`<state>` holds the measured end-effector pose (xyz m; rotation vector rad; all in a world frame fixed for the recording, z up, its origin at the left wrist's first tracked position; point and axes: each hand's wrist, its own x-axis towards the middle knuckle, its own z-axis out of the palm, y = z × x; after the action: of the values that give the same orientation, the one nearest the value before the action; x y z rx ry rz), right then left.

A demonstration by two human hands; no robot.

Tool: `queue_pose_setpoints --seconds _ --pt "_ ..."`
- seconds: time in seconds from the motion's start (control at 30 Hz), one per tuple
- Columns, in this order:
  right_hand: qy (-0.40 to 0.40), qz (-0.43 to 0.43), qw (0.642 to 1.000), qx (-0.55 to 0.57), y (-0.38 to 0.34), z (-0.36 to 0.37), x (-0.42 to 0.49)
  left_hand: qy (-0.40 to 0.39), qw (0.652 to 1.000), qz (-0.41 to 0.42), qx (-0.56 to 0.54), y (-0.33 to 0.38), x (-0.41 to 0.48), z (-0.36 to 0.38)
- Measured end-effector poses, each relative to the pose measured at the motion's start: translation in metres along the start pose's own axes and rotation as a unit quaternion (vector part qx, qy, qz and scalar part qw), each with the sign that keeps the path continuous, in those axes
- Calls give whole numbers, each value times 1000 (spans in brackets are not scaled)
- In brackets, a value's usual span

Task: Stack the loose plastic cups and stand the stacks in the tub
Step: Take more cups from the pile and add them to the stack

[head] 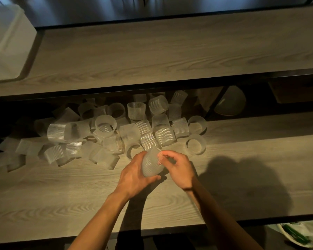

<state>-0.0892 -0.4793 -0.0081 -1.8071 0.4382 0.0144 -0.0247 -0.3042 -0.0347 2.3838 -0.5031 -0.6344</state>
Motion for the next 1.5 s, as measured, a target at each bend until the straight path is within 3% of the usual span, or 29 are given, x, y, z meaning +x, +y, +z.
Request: queue_pose_setpoints --seconds 0.17,0.27,0.37,0.47,0.57,0.63,0.77,0.83,0.9,0.93,1.17,1.33,1.5 --pt "-14 -10 1000 6 2 9 -5 15 995 -17 -93 10 3 0" --pt "-23 -30 999 -10 9 8 -7 14 996 -7 -83 14 6 2" --pt "86 -19 995 -37 18 -12 0 -2 999 -5 -47 15 11 5" --pt "176 11 970 -168 37 -43 14 -4 999 0 -32 20 17 9" --pt "71 61 932 -349 51 -53 27 -3 999 8 -37 24 19 14" --pt "23 60 911 -407 55 -51 30 -8 999 7 -40 28 21 18" --pt "82 44 950 -299 42 -53 24 -14 999 15 -33 38 29 23" --pt "124 63 982 -129 27 -53 15 -17 1000 17 -16 39 31 22" --pt "97 87 991 42 12 -47 7 -17 1000 19 -3 38 32 21" --pt "80 81 992 63 8 -44 5 -17 1000 19 1 38 32 20" --pt "55 0 998 -14 8 -35 6 -13 999 42 8 41 32 15" --pt "22 -5 999 -28 12 -22 4 7 999 35 -16 44 35 14" --pt "176 9 981 -75 14 -52 32 4 1000 14 -12 45 41 13"
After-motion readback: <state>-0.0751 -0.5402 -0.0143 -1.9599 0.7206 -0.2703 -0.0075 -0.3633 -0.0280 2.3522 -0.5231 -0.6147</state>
